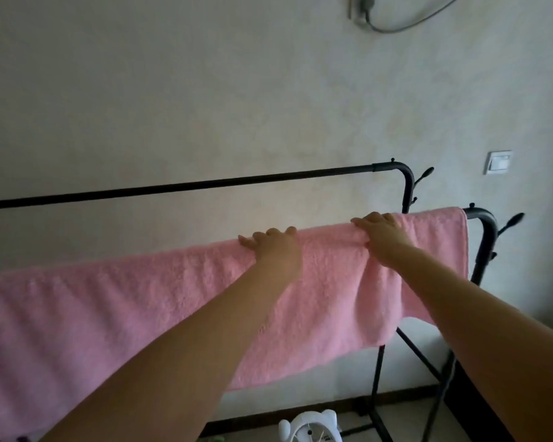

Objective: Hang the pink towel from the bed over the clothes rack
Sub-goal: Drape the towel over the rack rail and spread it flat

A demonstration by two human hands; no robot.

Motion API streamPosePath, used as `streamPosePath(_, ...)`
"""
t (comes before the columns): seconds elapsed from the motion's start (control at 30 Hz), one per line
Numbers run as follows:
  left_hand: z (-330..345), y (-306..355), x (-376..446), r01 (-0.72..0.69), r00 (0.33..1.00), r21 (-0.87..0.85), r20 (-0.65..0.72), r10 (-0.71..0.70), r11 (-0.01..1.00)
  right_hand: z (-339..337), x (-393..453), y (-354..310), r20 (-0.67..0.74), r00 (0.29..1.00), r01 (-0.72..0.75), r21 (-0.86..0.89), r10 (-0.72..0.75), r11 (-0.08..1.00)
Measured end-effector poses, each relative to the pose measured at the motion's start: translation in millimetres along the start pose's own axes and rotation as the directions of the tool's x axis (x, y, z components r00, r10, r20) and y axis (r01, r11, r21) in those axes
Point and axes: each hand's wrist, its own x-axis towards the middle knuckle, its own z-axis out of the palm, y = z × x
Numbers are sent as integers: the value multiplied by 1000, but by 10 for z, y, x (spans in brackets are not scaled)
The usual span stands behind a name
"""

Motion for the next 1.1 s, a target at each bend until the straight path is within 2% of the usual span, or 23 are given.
streamPosePath(0.07,-39,131,15,-2,1000,-7,-1,2,1000,-55,12,10,27,999,46,53,-47,998)
streamPosePath(0.13,-28,337,35,-89,994,-8,-59,89,996,-138,40,64,34,994,95,179,-102,979)
streamPosePath(0.2,5,648,65,-193,973,-44,-139,185,980,-213,50,236,-43,997,66,285,-57,956)
streamPosePath(0.27,20,924,99,-262,947,-73,-209,242,962,-217,33,418,-128,992,31,248,1,968)
streamPosePath(0.33,37,1241,141,-293,927,-91,-270,259,952,-188,0,679,-110,994,46,148,-30,988)
streamPosePath(0.4,27,1468,181,-263,942,-108,-243,231,959,-142,-2,888,-62,994,93,83,-88,992)
streamPosePath(0.53,9,1786,224,-101,991,-105,-102,91,989,-129,64,1232,-53,985,167,40,-165,985)
streamPosePath(0.7,30,1810,155,-60,991,-25,-120,56,998,-89,-14,1610,-57,984,174,35,-171,984)
streamPosePath(0.77,-11,1844,155,-18,994,-15,-104,16,1000,-149,11,1649,1,978,210,85,-210,974)
streamPosePath(0.83,-95,1941,179,58,995,-45,-77,-62,997,-269,56,1665,37,968,234,216,-248,948)
streamPosePath(0.9,-169,2059,230,91,993,-84,-63,-96,992,-366,87,1734,-78,982,189,340,-173,921)
streamPosePath(0.97,-193,2188,276,51,996,-109,-73,-59,993,-413,91,1882,-194,980,49,433,41,900)
streamPosePath(1.03,-172,2298,311,-7,996,-96,-94,-2,995,-405,91,2017,-184,962,-107,429,202,897)
streamPosePath(1.1,-139,2392,359,-43,993,-66,-114,35,997,-397,118,2082,-163,948,-187,409,274,893)
